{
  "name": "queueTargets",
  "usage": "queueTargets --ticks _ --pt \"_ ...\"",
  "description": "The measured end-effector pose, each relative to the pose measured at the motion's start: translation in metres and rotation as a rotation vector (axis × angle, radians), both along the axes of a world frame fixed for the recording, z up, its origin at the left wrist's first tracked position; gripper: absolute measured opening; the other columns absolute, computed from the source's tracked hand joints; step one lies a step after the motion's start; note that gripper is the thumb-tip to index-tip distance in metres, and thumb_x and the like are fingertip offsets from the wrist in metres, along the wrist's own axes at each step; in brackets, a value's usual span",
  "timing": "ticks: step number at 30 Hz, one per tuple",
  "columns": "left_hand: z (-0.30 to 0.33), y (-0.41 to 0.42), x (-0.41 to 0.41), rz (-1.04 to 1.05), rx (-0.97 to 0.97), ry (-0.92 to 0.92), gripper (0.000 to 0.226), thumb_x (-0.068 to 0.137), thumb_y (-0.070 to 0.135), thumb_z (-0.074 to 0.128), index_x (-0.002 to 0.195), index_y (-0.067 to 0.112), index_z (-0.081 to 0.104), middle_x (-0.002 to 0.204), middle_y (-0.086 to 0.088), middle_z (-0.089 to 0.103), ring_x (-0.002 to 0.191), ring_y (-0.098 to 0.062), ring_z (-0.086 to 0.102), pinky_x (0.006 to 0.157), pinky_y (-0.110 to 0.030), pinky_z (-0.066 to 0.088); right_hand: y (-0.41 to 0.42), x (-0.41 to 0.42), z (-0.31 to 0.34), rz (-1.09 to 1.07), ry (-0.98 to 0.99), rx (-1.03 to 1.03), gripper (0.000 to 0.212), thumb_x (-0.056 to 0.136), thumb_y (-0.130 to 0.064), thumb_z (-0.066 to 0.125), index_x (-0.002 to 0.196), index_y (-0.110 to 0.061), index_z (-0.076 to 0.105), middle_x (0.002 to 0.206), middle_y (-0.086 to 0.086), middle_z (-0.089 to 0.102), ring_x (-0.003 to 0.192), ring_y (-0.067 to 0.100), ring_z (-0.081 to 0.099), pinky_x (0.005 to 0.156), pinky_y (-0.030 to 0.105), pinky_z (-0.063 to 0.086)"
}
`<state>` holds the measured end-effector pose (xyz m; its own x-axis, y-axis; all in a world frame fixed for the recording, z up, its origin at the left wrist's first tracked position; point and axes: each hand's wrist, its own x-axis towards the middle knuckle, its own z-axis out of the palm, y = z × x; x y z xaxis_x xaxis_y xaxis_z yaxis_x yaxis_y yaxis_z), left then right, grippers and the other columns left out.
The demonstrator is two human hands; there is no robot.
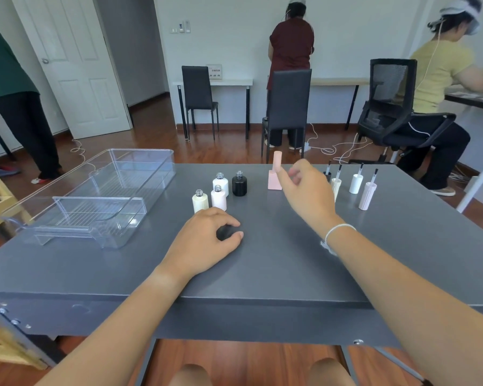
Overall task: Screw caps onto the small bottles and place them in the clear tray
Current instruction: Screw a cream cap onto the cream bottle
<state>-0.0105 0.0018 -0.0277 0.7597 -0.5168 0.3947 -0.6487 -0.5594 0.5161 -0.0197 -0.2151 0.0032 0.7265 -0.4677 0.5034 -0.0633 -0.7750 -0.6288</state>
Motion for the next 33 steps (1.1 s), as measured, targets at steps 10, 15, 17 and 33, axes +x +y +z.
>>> queueTargets --ticks 10,15,17,33 --pt "0.006 0.003 0.006 0.225 -0.452 0.076 0.021 0.079 0.020 0.064 0.080 0.040 0.060 0.096 0.015 0.057 0.086 -0.003 0.055 0.070 -0.007 0.038 -0.027 -0.042 -0.023 -0.059 -0.050 0.214 0.021 0.085 -0.044 0.051 0.095 -0.025 0.048 0.074 -0.003 0.057 0.075 0.017 0.054 0.055 0.024 0.035" --pt "0.008 0.008 0.017 0.398 -0.548 0.044 0.026 0.077 0.024 0.067 0.098 0.031 0.053 0.109 0.007 0.046 0.093 -0.013 0.050 0.079 -0.024 0.038 -0.032 -0.040 -0.020 -0.116 -0.113 0.387 0.041 0.085 -0.036 0.056 0.120 -0.021 0.041 0.065 -0.006 0.050 0.070 0.013 0.051 0.067 0.028 0.036" --pt "0.009 0.012 0.025 0.439 -0.521 0.125 0.040 0.076 0.027 0.069 0.111 0.027 0.050 0.114 0.006 0.042 0.093 -0.015 0.049 0.081 -0.025 0.036 -0.034 -0.038 -0.021 -0.123 -0.122 0.442 0.047 0.085 -0.035 0.057 0.126 -0.021 0.038 0.066 -0.007 0.049 0.069 0.011 0.050 0.069 0.028 0.035" --pt "0.008 0.012 0.046 0.349 -0.424 0.354 0.016 0.077 0.027 0.069 0.092 0.025 0.064 0.091 0.008 0.064 0.084 -0.009 0.058 0.070 -0.021 0.038 -0.042 -0.023 -0.018 -0.224 0.027 0.481 0.016 0.086 -0.025 0.048 0.089 -0.010 0.053 0.091 0.017 0.067 0.083 0.037 0.063 0.076 0.041 0.052"
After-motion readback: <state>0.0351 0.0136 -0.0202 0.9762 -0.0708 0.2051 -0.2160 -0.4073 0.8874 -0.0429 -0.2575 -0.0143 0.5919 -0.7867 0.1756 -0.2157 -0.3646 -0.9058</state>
